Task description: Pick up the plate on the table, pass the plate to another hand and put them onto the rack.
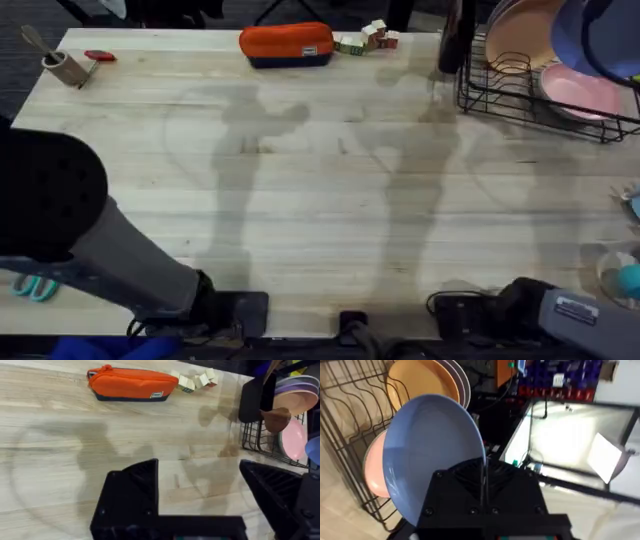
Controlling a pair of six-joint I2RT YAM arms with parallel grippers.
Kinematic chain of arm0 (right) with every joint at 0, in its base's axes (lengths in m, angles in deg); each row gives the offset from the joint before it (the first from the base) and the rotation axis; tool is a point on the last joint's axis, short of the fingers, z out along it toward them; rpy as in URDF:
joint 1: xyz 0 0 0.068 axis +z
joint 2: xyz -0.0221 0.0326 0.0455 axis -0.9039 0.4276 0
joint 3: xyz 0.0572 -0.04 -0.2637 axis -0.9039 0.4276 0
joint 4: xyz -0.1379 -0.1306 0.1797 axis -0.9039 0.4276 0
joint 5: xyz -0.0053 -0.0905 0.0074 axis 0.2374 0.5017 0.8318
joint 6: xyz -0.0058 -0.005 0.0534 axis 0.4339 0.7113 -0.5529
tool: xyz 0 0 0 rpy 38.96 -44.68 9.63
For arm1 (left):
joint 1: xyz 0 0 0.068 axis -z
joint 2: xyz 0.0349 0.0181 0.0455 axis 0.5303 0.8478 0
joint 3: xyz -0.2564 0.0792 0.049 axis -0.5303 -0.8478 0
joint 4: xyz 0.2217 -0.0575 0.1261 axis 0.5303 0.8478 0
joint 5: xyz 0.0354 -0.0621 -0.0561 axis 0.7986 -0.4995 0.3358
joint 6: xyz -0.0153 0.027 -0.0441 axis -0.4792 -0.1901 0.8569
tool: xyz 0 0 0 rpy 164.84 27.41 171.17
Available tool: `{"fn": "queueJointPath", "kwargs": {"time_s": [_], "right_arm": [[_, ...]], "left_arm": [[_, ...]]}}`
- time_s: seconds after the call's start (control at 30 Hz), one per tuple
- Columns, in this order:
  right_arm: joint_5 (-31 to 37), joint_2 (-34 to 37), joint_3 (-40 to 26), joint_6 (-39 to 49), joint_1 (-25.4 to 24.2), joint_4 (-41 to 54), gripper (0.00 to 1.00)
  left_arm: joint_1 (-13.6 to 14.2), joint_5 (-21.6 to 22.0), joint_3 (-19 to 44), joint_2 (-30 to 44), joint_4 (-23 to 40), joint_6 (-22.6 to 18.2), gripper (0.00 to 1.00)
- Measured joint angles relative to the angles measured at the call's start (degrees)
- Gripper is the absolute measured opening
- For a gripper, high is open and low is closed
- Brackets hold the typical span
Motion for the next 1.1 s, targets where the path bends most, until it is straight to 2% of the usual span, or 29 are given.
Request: {"fn": "queueJointPath", "kwargs": {"time_s": [0.2, 0.43, 0.6, 0.83, 1.1], "right_arm": [[-3.52, 1.16, 0.0, 5.63, 0.0, -0.13, 0.028], [-11.25, 1.95, 0.0, 8.88, -0.64, -0.17, 0.028], [-13.7, 3.89, -0.04, 11.4, -1.34, -1.23, 0.028], [-15.21, 9.16, -0.04, 12.27, -2.73, -8.94, 0.028], [-18.06, 16.26, -0.04, 12.7, -2.78, -22.61, 0.028]], "left_arm": [[0.0, 0.0, 0.0, 0.0, -0.02, 0.0, 0.995], [0.0, 0.0, 0.0, 0.0, 0.0, 0.0, 0.993], [0.0, 0.0, 0.0, 0.0, 0.0, 0.0, 0.993], [0.0, 0.0, 0.0, 0.0, 0.0, -0.02, 0.993], [0.0, 0.0, 0.0, 0.0, 0.0, -0.02, 0.994]]}}
